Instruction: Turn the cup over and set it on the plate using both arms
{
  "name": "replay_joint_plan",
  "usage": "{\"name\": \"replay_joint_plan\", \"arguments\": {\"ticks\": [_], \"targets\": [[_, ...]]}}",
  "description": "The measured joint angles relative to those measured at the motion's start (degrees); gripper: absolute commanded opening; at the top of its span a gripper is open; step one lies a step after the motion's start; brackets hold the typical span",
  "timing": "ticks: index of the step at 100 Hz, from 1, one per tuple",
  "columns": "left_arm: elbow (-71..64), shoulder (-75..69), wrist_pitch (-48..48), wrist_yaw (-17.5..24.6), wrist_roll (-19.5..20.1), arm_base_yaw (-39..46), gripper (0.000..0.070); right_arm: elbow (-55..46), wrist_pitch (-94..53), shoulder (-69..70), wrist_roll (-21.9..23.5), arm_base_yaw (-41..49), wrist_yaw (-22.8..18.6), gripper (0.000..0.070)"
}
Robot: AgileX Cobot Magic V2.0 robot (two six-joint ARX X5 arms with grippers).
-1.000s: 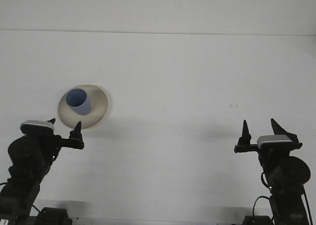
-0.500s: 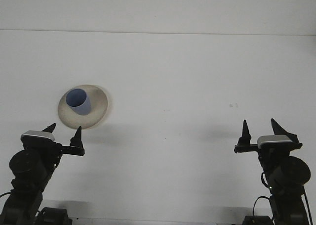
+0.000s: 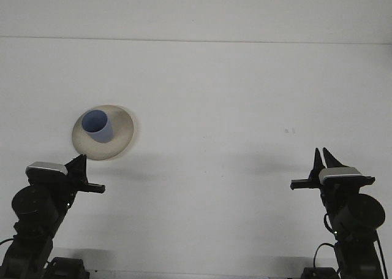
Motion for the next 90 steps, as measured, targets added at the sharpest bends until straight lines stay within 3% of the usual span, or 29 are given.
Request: {"name": "replay_joint_plan", "arguments": {"ticks": [90], "targets": [[0.0, -0.9, 0.0, 0.0, 0.0, 0.0, 0.001, 0.0, 1.1, 0.0, 0.0, 0.0, 0.0, 0.0001]]}}
